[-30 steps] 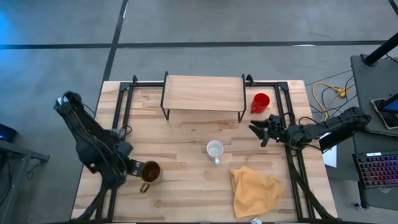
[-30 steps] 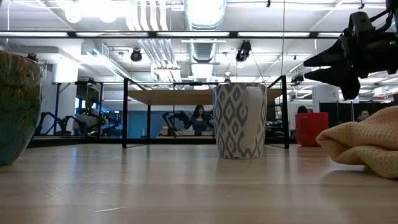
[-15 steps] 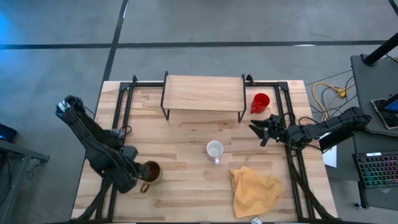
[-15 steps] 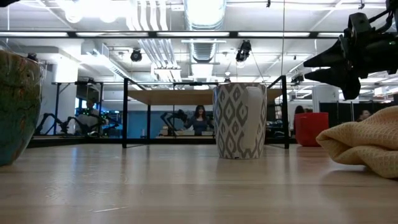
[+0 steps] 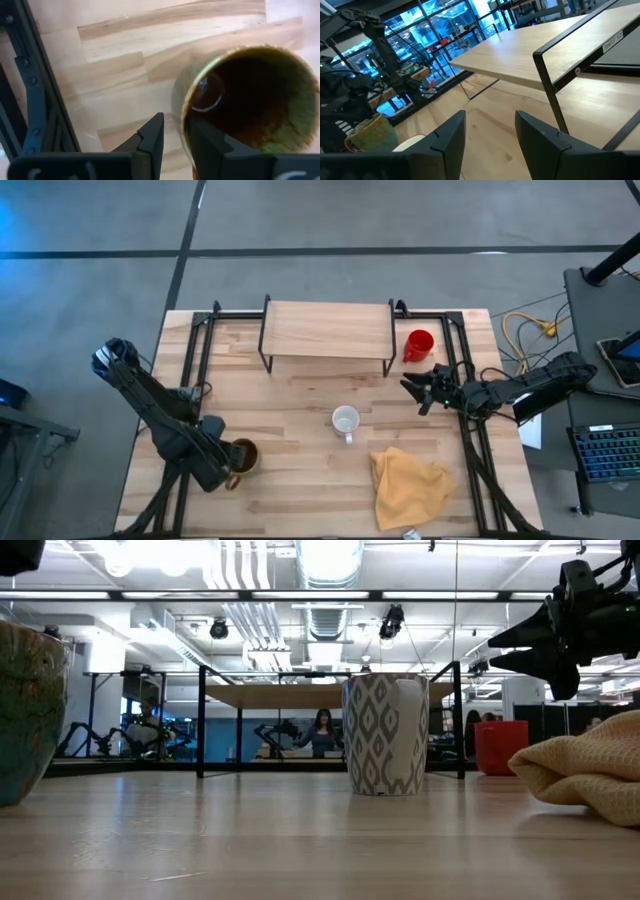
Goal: Stack small to large cups/mugs on shelf
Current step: Put the brown mug on the shelf
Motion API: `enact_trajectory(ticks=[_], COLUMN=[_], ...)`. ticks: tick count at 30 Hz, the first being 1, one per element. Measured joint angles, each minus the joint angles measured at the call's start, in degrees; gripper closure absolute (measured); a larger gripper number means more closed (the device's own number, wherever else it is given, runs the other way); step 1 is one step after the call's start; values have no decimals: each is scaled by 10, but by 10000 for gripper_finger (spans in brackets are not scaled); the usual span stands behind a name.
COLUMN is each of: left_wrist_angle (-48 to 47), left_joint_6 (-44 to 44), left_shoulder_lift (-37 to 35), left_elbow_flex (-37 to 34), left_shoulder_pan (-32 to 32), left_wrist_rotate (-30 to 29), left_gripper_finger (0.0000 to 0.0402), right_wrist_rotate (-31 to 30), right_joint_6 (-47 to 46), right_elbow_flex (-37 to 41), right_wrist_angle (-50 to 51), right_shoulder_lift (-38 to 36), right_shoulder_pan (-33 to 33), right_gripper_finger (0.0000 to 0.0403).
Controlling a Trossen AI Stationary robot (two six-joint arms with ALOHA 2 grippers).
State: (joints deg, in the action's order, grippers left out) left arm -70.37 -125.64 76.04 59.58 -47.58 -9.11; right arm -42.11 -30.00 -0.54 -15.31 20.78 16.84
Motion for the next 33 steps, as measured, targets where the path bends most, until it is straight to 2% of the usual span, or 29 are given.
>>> enact_trajectory(ticks=[7,17,21,28,33], left_wrist_angle=[31,89,91,92,92], left_joint_6=[9,88,94,141,138], left_shoulder_lift=[0,-5,-7,-9,-10], left_elbow_flex=[-27,-59,-63,-62,-63], left_shoulder_pan=[9,11,18,23,30], left_wrist_rotate=[-3,1,26,27,28], left_gripper_finger=[331,331,331,331,341], right_wrist_rotate=[0,0,0,0,0], right_joint_6=[0,0,0,0,0], right_elbow_flex=[0,0,0,0,0], right_wrist_angle=[0,0,0,0,0], right_shoulder_lift=[0,0,0,0,0], right_shoulder_pan=[0,0,0,0,0], right_gripper_finger=[238,239,238,239,239])
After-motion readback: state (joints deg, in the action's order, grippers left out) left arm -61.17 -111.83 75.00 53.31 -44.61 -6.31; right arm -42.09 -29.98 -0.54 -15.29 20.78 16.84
